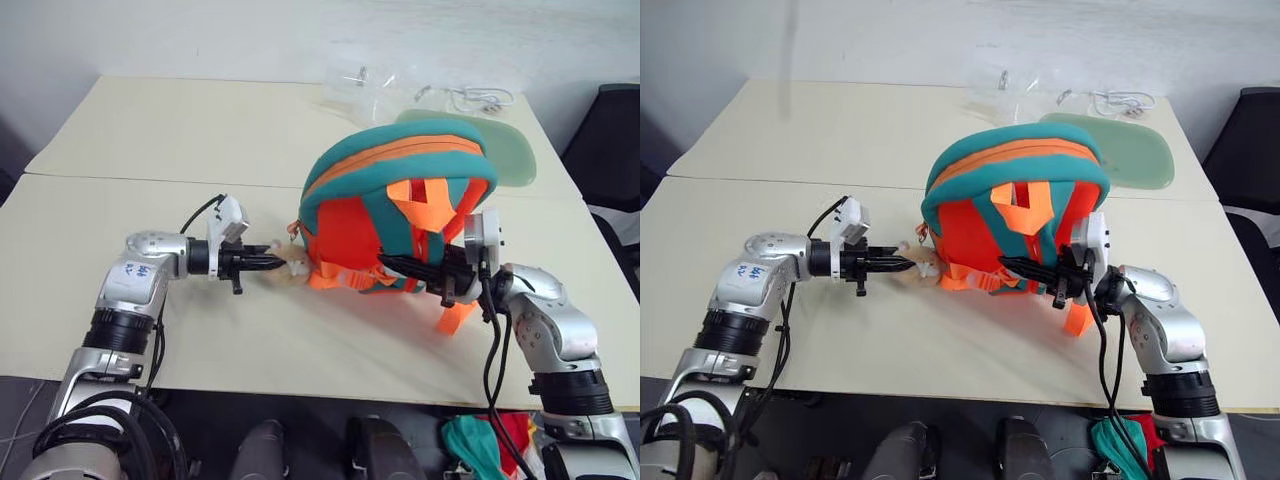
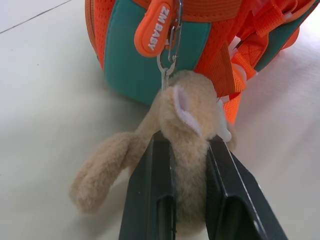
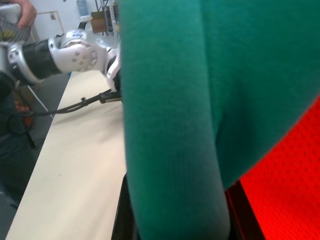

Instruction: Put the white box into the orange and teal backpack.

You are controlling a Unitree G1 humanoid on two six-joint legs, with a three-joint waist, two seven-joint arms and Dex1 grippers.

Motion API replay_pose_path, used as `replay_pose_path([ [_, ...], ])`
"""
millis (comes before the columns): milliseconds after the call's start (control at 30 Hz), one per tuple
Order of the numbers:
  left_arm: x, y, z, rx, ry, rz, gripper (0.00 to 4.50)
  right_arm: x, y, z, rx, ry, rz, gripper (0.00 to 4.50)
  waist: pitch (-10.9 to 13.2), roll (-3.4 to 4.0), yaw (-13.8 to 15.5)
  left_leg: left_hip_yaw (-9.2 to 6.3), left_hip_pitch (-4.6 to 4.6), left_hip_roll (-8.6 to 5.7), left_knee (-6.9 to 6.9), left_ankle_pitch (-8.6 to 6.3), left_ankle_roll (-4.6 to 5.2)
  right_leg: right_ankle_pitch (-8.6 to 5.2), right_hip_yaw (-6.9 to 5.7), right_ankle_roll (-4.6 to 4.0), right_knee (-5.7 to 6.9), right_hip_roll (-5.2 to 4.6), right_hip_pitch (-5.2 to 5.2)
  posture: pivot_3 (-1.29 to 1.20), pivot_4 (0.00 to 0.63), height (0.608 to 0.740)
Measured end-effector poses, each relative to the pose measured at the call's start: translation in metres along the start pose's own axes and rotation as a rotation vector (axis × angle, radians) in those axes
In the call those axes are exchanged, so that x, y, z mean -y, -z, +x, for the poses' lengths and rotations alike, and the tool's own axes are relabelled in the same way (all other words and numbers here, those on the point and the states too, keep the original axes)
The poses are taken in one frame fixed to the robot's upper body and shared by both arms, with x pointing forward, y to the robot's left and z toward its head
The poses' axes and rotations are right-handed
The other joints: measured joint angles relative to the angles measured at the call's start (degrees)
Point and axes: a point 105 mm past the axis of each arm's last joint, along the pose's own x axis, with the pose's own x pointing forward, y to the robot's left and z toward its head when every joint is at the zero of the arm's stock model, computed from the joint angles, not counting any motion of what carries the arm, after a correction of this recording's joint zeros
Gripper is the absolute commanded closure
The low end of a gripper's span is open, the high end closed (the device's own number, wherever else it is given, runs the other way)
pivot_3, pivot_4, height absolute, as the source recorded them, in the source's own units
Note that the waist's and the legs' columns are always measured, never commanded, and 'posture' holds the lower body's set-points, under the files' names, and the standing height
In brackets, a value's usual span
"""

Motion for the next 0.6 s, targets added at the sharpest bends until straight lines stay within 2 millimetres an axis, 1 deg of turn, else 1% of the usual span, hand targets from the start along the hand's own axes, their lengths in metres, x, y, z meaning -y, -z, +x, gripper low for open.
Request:
replay_pose_path([
  [33,0.000,-0.001,-0.004,0.030,-0.019,-0.006,3.22,0.001,-0.001,0.000,0.001,0.010,-0.010,4.14,0.00,0.00,-0.09,0.00,0.00,0.01,-0.01,0.00,0.00,0.00,0.01,0.00,0.00,0.00,0.00,0.00,0.150,0.740],
  [67,0.000,-0.003,-0.008,0.055,-0.037,-0.009,2.84,0.003,-0.001,-0.001,-0.001,0.021,-0.016,3.74,0.00,0.00,-0.10,-0.01,-0.01,0.02,-0.02,0.00,0.00,0.00,-0.01,0.00,-0.01,0.00,-0.01,0.00,0.150,0.740],
  [100,0.001,-0.007,-0.015,0.068,-0.047,-0.001,2.58,0.003,-0.001,-0.003,-0.013,0.019,-0.022,3.52,0.00,0.00,-0.09,-0.02,-0.02,0.02,-0.04,0.00,0.00,0.00,-0.02,0.00,-0.01,0.00,-0.02,0.00,0.150,0.740],
  [133,0.003,-0.009,-0.022,0.068,-0.053,0.015,2.21,0.003,-0.002,-0.005,-0.026,0.010,-0.029,3.12,0.00,0.00,-0.13,-0.01,-0.02,0.02,-0.06,0.00,0.00,0.00,-0.01,0.00,-0.05,0.00,-0.02,0.00,0.150,0.740],
  [200,0.005,-0.010,-0.047,0.042,-0.096,0.055,1.61,0.002,-0.002,-0.017,-0.063,0.000,-0.051,2.51,0.00,0.00,-0.27,0.00,-0.01,0.02,-0.12,-0.01,0.00,0.00,0.00,0.00,-0.09,0.00,-0.02,0.00,0.150,0.740],
  [233,0.005,-0.008,-0.055,0.033,-0.120,0.056,1.28,0.002,-0.002,-0.021,-0.072,0.000,-0.061,2.13,0.00,0.00,-0.24,-0.01,-0.01,0.01,-0.12,-0.01,0.00,0.00,0.00,0.00,-0.11,0.00,-0.02,0.00,0.150,0.740],
  [300,0.009,0.005,-0.082,-0.010,-0.182,0.059,0.62,0.002,-0.001,-0.037,-0.126,-0.002,-0.096,1.43,0.00,0.01,-0.45,0.00,0.01,0.02,-0.15,-0.03,0.03,0.00,0.02,0.00,-0.15,-0.03,0.00,0.00,0.150,0.740],
  [333,0.013,0.014,-0.096,-0.041,-0.210,0.071,0.29,0.005,0.000,-0.049,-0.160,0.012,-0.122,1.04,0.00,0.01,-0.58,0.01,0.01,0.01,-0.18,-0.06,0.06,0.00,0.03,0.00,-0.20,-0.05,0.00,0.00,0.150,0.740],
  [367,0.020,0.027,-0.110,-0.080,-0.233,0.077,0.04,0.011,0.002,-0.066,-0.203,0.046,-0.145,0.77,0.01,0.02,-0.65,0.03,0.03,0.00,-0.18,-0.10,0.09,0.00,0.03,0.00,-0.27,-0.09,0.03,0.00,0.150,0.740],
  [433,0.038,0.050,-0.133,-0.145,-0.258,0.071,0.00,0.024,0.004,-0.096,-0.259,0.119,-0.194,0.02,0.01,0.01,-1.04,0.03,0.05,-0.02,-0.18,-0.14,0.15,0.00,0.02,-0.01,-0.55,-0.18,0.08,0.00,0.150,0.740],
  [467,0.046,0.057,-0.140,-0.161,-0.260,0.055,0.00,0.029,0.005,-0.111,-0.290,0.157,-0.209,0.02,0.01,0.02,-1.16,0.01,0.10,-0.03,-0.18,-0.15,0.17,-0.01,0.00,-0.01,-0.57,-0.23,0.14,0.00,0.150,0.740],
  [500,0.053,0.060,-0.145,-0.168,-0.270,0.050,0.00,0.031,0.007,-0.120,-0.315,0.163,-0.230,0.02,0.01,0.02,-1.16,-0.04,0.09,-0.03,-0.18,-0.17,0.17,0.00,-0.05,-0.01,-0.58,-0.25,0.14,0.00,0.150,0.740],
  [600,0.070,0.060,-0.155,-0.151,-0.318,0.079,0.00,0.032,0.016,-0.137,-0.370,0.129,-0.286,0.02,0.01,0.06,-1.29,-0.06,0.23,-0.02,-0.19,-0.35,0.30,0.00,-0.04,-0.01,-0.56,-0.29,0.25,0.00,0.150,0.740],
])
